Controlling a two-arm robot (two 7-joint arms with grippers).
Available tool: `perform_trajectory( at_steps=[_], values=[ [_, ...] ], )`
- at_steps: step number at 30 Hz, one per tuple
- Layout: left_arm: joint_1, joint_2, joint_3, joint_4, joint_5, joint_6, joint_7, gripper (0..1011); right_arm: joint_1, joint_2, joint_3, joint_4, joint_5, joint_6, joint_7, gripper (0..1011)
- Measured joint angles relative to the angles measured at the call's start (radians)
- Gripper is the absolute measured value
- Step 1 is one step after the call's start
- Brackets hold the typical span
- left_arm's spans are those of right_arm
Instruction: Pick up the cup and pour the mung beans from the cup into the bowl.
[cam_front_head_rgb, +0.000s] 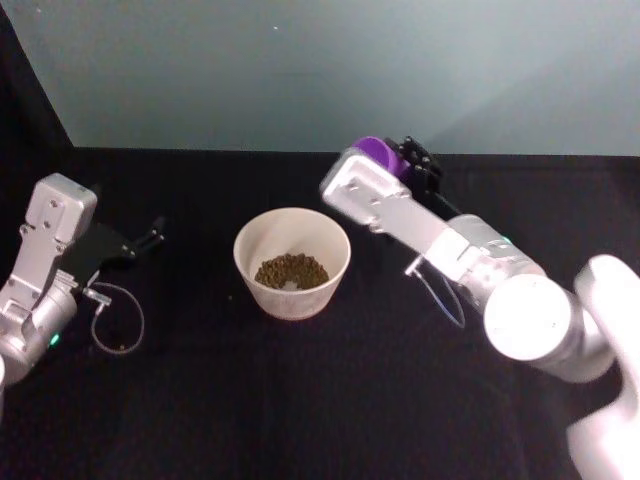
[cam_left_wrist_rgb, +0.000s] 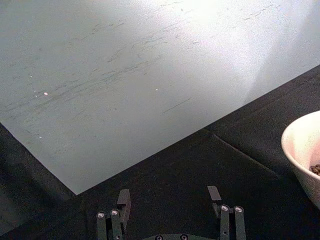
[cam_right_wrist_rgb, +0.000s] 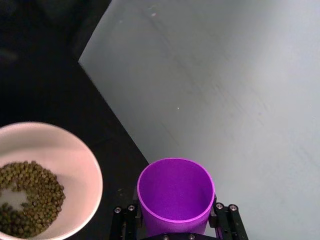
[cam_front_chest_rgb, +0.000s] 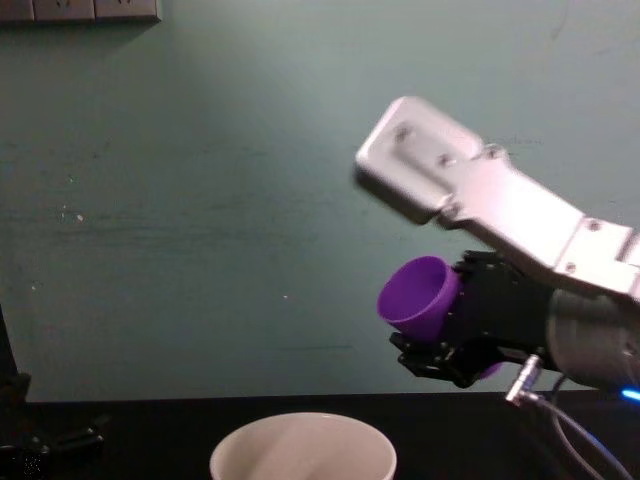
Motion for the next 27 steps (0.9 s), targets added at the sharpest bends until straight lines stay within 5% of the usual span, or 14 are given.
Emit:
perform_trajectory(
  at_steps=[7,11,15,27],
  values=[
    [0.0,0.0,0.0,0.0,0.0,0.0,0.0,1000,-0.073,-0.05,0.117,-0.002,0.219,-0.074,-0.034,718],
    [0.0,0.0,0.0,0.0,0.0,0.0,0.0,1000,-0.095,-0.071,0.155,0.004,0.31,-0.088,-0.029,718],
    [0.0,0.0,0.0,0.0,0.0,0.0,0.0,1000,-0.101,-0.068,0.159,0.003,0.335,-0.088,-0.021,718],
    [0.0,0.0,0.0,0.0,0.0,0.0,0.0,1000,-0.085,-0.054,0.147,-0.005,0.309,-0.081,-0.023,718]
  ],
)
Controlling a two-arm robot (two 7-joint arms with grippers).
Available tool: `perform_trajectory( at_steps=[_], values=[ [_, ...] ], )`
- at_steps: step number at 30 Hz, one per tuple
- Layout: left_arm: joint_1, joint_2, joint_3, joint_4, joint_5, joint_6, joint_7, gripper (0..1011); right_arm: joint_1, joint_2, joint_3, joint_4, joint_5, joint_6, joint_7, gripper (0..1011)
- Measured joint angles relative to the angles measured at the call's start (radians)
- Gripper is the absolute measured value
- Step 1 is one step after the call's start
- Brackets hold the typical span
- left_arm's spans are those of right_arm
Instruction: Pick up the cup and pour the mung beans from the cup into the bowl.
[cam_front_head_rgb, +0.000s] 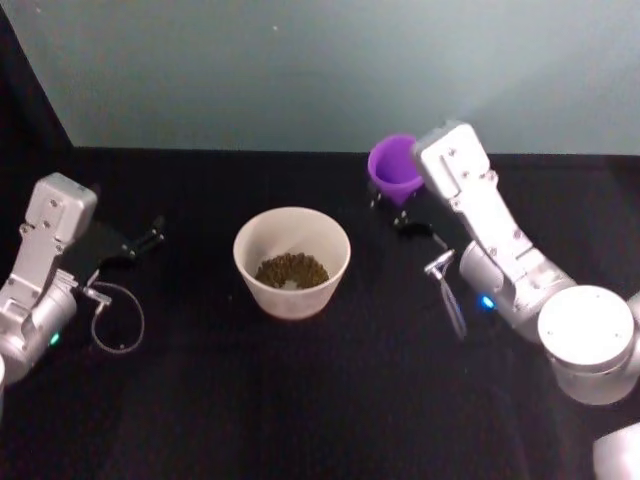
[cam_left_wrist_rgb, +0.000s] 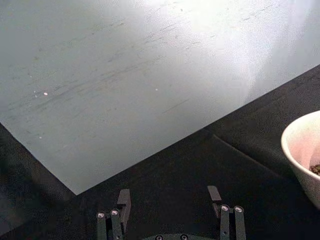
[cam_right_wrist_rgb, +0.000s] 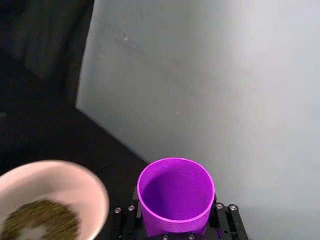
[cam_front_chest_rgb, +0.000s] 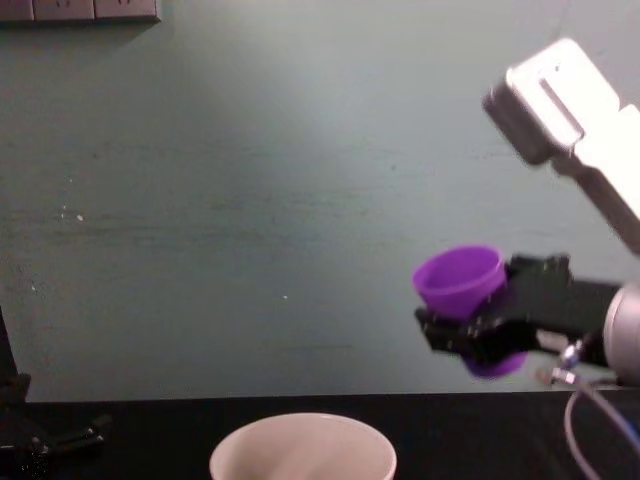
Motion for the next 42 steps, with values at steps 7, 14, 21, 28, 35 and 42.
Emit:
perform_trajectory(
  at_steps=[7,14,21,28,35,42],
  values=[
    [0.0,0.0,0.0,0.0,0.0,0.0,0.0,1000,0.029,0.021,0.02,0.032,0.059,-0.023,0.019,718],
    [0.0,0.0,0.0,0.0,0.0,0.0,0.0,1000,0.036,0.016,0.066,0.13,0.223,-0.077,0.095,718],
    [0.0,0.0,0.0,0.0,0.0,0.0,0.0,1000,0.051,0.017,0.083,0.212,0.313,-0.113,0.138,718],
    [0.0,0.0,0.0,0.0,0.0,0.0,0.0,1000,0.058,0.021,0.087,0.284,0.364,-0.168,0.148,718],
    [0.0,0.0,0.0,0.0,0.0,0.0,0.0,1000,0.061,0.021,0.086,0.355,0.406,-0.237,0.15,718],
    [0.0,0.0,0.0,0.0,0.0,0.0,0.0,1000,0.065,0.02,0.077,0.411,0.445,-0.292,0.158,718]
  ],
)
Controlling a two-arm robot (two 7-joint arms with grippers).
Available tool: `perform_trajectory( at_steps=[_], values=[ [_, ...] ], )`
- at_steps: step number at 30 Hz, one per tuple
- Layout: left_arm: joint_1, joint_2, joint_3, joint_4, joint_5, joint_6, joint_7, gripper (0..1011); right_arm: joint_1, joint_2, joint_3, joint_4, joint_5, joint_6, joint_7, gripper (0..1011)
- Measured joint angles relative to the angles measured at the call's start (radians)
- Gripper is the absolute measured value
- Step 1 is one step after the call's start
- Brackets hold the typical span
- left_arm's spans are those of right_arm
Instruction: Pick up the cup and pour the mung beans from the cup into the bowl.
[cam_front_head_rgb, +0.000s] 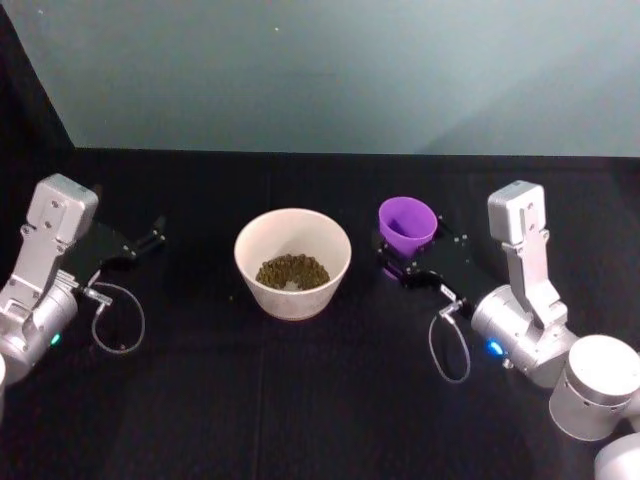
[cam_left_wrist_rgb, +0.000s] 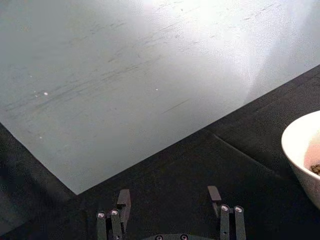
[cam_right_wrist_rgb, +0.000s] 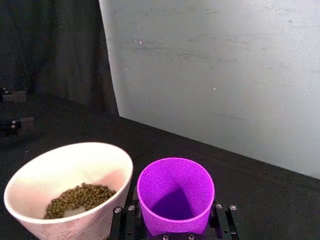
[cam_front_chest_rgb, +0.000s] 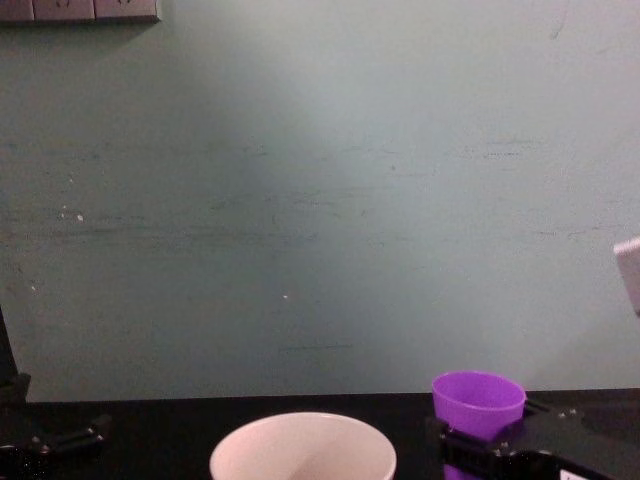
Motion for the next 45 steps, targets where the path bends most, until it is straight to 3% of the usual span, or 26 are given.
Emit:
perform_trajectory(
  at_steps=[8,20,22,26,35,39,41,42,45],
  values=[
    [0.0,0.0,0.0,0.0,0.0,0.0,0.0,1000,-0.001,0.005,-0.018,0.023,0.017,-0.015,-0.009,718],
    [0.0,0.0,0.0,0.0,0.0,0.0,0.0,1000,-0.005,0.019,-0.039,0.024,0.044,-0.015,-0.035,1003],
    [0.0,0.0,0.0,0.0,0.0,0.0,0.0,1000,-0.007,0.022,-0.042,0.02,0.047,-0.014,-0.038,1002],
    [0.0,0.0,0.0,0.0,0.0,0.0,0.0,1000,-0.016,0.032,-0.047,-0.005,0.052,-0.014,-0.047,1002],
    [0.0,0.0,0.0,0.0,0.0,0.0,0.0,1000,-0.051,0.053,-0.032,-0.139,0.085,-0.013,-0.084,1002],
    [0.0,0.0,0.0,0.0,0.0,0.0,0.0,1000,-0.059,0.055,-0.016,-0.19,0.088,-0.002,-0.135,1002],
    [0.0,0.0,0.0,0.0,0.0,0.0,0.0,1000,-0.067,0.051,0.0,-0.229,0.059,0.033,-0.219,1002],
    [0.0,0.0,0.0,0.0,0.0,0.0,0.0,1000,-0.067,0.051,0.0,-0.229,0.059,0.033,-0.219,1002],
    [0.0,0.0,0.0,0.0,0.0,0.0,0.0,1000,-0.072,0.043,0.025,-0.259,0.015,0.069,-0.316,1002]
  ],
)
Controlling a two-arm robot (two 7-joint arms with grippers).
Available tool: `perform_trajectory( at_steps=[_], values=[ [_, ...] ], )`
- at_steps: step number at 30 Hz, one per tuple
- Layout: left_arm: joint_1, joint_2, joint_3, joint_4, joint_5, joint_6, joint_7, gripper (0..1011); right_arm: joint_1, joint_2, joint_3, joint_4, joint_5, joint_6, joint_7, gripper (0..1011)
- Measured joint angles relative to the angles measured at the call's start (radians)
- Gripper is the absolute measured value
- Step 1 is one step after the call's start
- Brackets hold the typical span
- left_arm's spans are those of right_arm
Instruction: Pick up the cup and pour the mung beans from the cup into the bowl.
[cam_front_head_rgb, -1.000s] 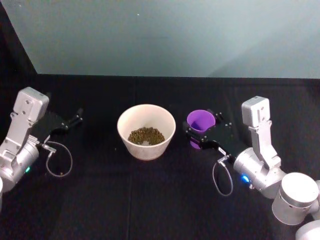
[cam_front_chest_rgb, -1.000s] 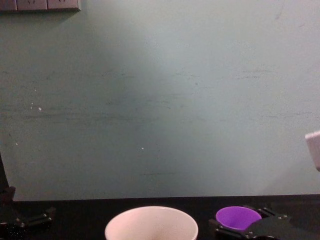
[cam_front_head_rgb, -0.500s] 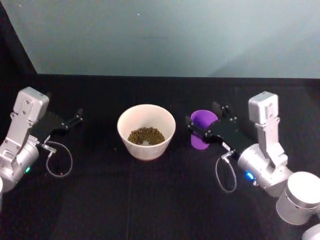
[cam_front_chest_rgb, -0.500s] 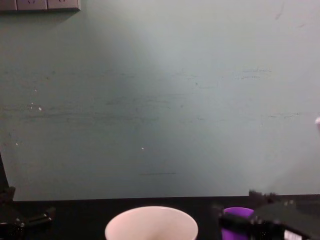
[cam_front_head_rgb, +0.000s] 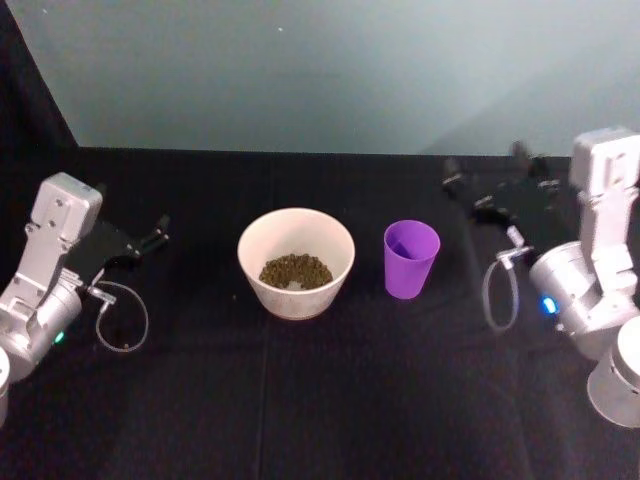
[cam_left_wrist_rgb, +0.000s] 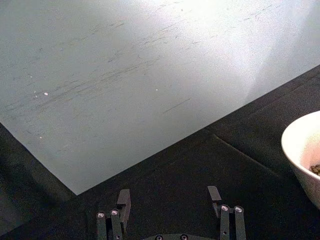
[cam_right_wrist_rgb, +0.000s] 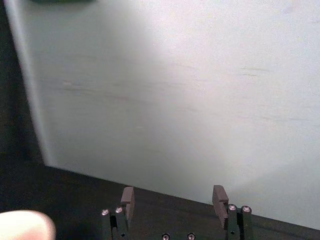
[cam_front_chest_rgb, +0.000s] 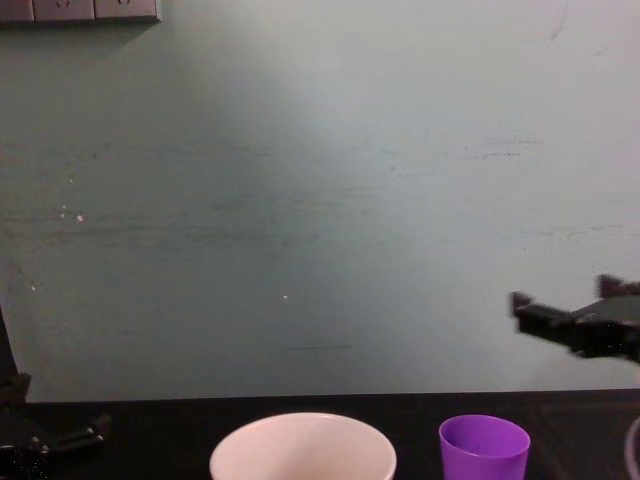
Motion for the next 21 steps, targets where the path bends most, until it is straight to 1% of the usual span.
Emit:
perform_trajectory(
  at_steps=[3,6,7,9,10,14,16,21],
  values=[
    [0.0,0.0,0.0,0.0,0.0,0.0,0.0,1000,0.002,-0.003,0.02,-0.005,-0.03,0.027,-0.044,1002],
    [0.0,0.0,0.0,0.0,0.0,0.0,0.0,1000,0.008,0.0,0.027,0.002,-0.052,0.043,-0.053,1002],
    [0.0,0.0,0.0,0.0,0.0,0.0,0.0,1000,0.012,0.003,0.028,0.012,-0.065,0.05,-0.056,1002],
    [0.0,0.0,0.0,0.0,0.0,0.0,0.0,1000,0.015,0.005,0.029,0.026,-0.075,0.053,-0.057,1003],
    [0.0,0.0,0.0,0.0,0.0,0.0,0.0,1000,0.02,0.006,0.029,0.045,-0.089,0.056,-0.058,1002],
    [0.0,0.0,0.0,0.0,0.0,0.0,0.0,1000,0.027,0.007,0.028,0.088,-0.109,0.053,-0.058,1002],
    [0.0,0.0,0.0,0.0,0.0,0.0,0.0,1000,0.03,0.006,0.027,0.128,-0.124,0.044,-0.058,1003],
    [0.0,0.0,0.0,0.0,0.0,0.0,0.0,1000,0.031,-0.003,0.032,0.173,-0.127,0.021,-0.054,1002]
  ],
)
